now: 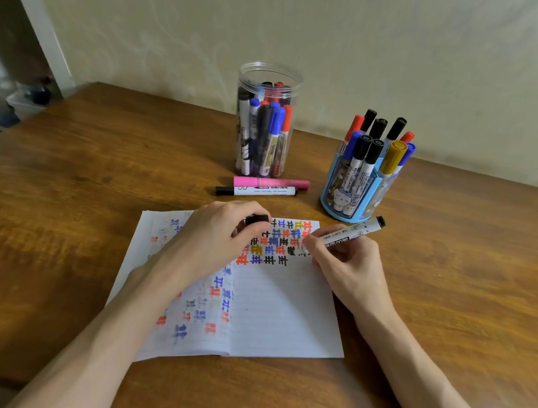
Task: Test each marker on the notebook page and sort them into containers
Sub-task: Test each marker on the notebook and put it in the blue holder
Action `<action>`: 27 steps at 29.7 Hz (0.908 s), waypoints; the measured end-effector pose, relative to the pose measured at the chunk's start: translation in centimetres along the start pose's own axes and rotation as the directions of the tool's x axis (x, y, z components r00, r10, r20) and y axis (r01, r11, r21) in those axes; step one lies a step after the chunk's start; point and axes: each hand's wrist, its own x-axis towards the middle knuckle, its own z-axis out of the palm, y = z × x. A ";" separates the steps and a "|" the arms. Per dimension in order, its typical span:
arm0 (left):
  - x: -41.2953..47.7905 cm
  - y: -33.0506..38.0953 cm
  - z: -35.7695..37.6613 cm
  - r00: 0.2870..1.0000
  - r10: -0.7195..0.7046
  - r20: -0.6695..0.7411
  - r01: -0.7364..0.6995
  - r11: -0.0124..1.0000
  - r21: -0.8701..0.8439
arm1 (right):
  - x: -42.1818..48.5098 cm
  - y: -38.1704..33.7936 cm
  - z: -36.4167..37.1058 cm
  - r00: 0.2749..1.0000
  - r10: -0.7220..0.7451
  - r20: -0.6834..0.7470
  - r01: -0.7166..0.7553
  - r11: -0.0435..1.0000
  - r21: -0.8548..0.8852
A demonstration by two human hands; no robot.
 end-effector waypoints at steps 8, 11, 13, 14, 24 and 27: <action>-0.2 -0.3 0.2 1.000 0.019 0.008 -0.019 1.000 0.025 | 0.1 0.6 0.4 0.997 -0.076 -0.023 0.073 0.992 -0.101; -0.1 -0.4 0.3 1.000 0.030 0.000 -0.030 0.999 0.033 | 0.1 0.7 0.4 0.996 -0.088 -0.021 0.086 0.991 -0.099; -0.1 -0.5 0.3 0.999 0.037 -0.002 -0.037 0.999 0.033 | 0.2 0.7 0.4 0.995 -0.096 -0.007 0.095 0.990 -0.103; -0.2 -0.4 0.4 0.999 0.040 -0.004 -0.040 0.999 0.033 | 0.2 0.8 0.4 0.995 -0.101 0.000 0.100 0.989 -0.112; -0.1 -0.6 0.4 0.999 0.042 -0.008 -0.041 0.999 0.021 | 0.3 1.0 0.3 0.993 -0.105 -0.052 0.101 0.991 -0.086; -0.1 -0.6 0.4 0.999 0.044 -0.014 -0.044 0.999 0.025 | 0.3 0.9 0.4 0.993 -0.109 -0.044 0.105 0.991 -0.084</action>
